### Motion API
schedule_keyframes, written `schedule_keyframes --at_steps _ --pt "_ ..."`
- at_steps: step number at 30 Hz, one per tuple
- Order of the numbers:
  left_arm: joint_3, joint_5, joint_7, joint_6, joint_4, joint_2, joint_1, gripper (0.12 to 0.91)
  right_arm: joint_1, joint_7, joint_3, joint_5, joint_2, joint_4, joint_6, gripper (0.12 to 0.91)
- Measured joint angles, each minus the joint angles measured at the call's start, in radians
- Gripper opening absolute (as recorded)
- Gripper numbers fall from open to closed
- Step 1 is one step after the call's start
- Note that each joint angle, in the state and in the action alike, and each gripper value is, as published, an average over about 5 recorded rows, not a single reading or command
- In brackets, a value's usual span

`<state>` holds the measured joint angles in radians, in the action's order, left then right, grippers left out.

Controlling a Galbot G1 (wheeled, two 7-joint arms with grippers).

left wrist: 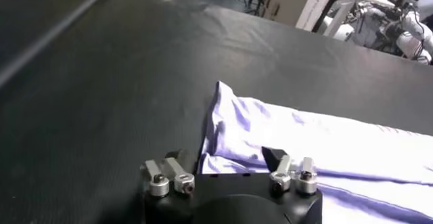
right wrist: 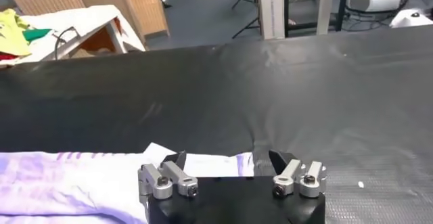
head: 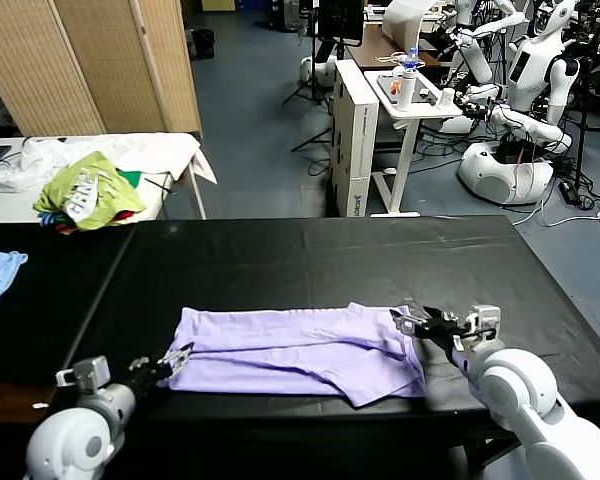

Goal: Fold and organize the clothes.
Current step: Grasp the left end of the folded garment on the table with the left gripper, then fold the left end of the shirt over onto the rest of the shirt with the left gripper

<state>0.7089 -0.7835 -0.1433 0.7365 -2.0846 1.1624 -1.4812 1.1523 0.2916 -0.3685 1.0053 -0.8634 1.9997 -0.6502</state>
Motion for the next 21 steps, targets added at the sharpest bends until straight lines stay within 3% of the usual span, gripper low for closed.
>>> schedule_keyframes --at_steps 10,13,18,21 --pt "-0.003 -0.011 0.000 -0.001 0.023 0.024 0.019 0.728 -0.002 -0.002 0.002 -0.009 -0.009 -0.005 0.002 0.907" --pt "-0.004 -0.010 0.000 -0.005 0.024 0.033 0.016 0.630 0.001 -0.002 0.002 -0.011 -0.015 -0.005 0.004 0.907" --pt "-0.006 -0.005 0.000 -0.014 0.024 0.051 0.011 0.357 0.009 -0.002 0.001 -0.012 -0.019 0.000 0.008 0.907" --pt "-0.008 -0.001 0.000 -0.017 0.024 0.064 0.009 0.241 0.012 -0.001 0.000 -0.013 -0.020 0.003 0.011 0.907"
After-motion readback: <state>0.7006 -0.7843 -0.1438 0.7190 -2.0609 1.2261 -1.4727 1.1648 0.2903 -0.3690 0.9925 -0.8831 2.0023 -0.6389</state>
